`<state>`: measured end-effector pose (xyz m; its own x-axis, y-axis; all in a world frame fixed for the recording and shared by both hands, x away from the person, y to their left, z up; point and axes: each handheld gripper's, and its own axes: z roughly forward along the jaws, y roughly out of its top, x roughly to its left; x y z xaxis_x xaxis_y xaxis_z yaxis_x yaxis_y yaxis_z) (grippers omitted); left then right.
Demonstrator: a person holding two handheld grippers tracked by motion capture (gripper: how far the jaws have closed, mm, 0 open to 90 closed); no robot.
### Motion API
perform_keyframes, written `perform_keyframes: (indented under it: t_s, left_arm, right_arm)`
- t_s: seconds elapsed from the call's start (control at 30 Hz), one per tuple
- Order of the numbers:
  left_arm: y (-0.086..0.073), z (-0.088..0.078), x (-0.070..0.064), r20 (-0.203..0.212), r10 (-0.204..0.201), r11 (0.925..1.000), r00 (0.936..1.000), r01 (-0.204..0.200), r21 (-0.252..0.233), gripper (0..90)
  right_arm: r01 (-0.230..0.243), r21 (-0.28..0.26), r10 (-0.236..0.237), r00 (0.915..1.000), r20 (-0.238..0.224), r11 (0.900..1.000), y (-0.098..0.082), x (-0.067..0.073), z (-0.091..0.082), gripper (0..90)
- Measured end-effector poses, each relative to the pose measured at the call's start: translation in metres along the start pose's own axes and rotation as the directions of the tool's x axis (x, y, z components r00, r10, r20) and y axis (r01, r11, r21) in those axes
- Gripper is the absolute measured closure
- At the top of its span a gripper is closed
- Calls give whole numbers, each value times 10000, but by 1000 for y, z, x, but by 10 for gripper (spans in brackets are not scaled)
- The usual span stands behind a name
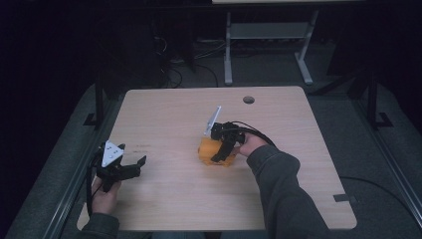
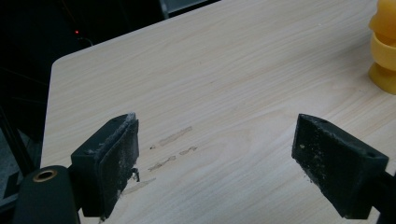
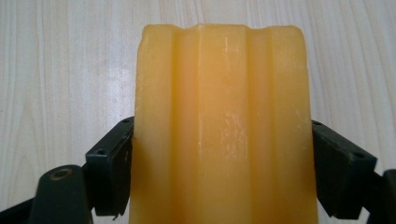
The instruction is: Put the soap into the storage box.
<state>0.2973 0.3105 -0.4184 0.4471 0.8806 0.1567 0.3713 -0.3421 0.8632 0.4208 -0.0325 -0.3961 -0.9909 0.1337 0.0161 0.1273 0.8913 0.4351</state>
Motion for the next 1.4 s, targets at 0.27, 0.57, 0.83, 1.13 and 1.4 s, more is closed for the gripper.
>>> perform_keyframes:
  t_s: [0.27,0.57,0.83,1.13,1.4]
  left_arm:
    - [0,0,0,-9,6,10000,10000,-6,-8,141]
    - [0,0,0,-33,17,10000,10000,-17,4,141]
    - [0,-1,0,-37,-3,10000,10000,4,37,142]
    - [0,-1,1,-50,8,10000,10000,-8,-5,142]
    - [0,-1,0,-50,17,10000,10000,-17,7,142]
  right_arm:
    - [-101,130,100,9999,97,9999,1,0,0,171]
    - [-88,91,86,9998,206,9999,1,1,-4,171]
    - [-148,2,148,9996,248,9999,1,2,-8,170]
    - [-156,-263,164,9994,293,9995,2,2,-17,171]
    - [-352,-538,375,9985,407,9979,-1,3,-31,172]
